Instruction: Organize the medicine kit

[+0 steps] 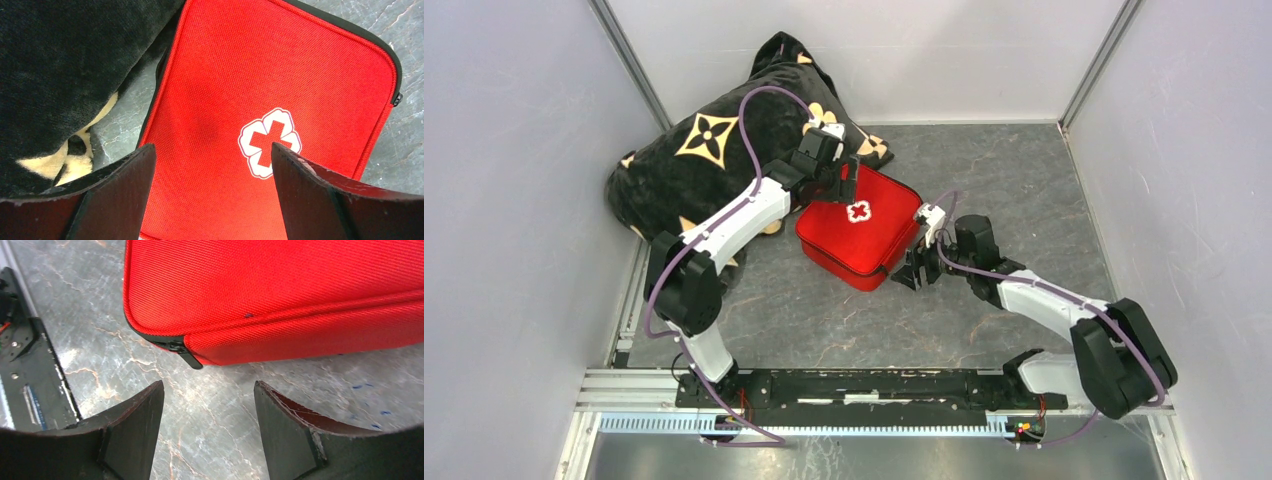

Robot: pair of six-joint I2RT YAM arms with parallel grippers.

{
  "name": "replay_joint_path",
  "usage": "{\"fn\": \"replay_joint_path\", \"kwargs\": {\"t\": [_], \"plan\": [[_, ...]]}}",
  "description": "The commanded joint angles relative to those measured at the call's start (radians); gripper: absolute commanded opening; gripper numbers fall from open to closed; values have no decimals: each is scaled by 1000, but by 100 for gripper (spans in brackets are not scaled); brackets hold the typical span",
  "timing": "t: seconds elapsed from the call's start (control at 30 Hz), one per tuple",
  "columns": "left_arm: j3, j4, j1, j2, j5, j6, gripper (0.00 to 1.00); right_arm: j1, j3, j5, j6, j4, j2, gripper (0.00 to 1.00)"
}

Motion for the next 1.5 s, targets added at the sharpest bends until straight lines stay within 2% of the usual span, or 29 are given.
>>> {"fn": "replay_joint_path", "kwargs": {"t": [0.0, 0.1, 0.27, 0.6, 1.2, 1.47], "plan": [[6, 12, 4, 28, 31, 55, 90, 1, -2, -143, 75, 197, 59, 72], [17, -9, 2, 59, 63, 64, 89, 6, 8, -203, 111, 251, 110, 70], [34, -63, -12, 102, 61, 57, 88, 7, 39, -198, 113, 230, 178, 69], [21, -85, -31, 127, 55, 55, 87, 9, 46, -237, 209, 359, 258, 62], [26, -93, -31, 134, 40, 66, 87, 10, 28, -253, 258, 425, 271, 15], [27, -92, -31, 137, 36, 67, 87, 15, 23, -244, 225, 395, 251, 4]]}}
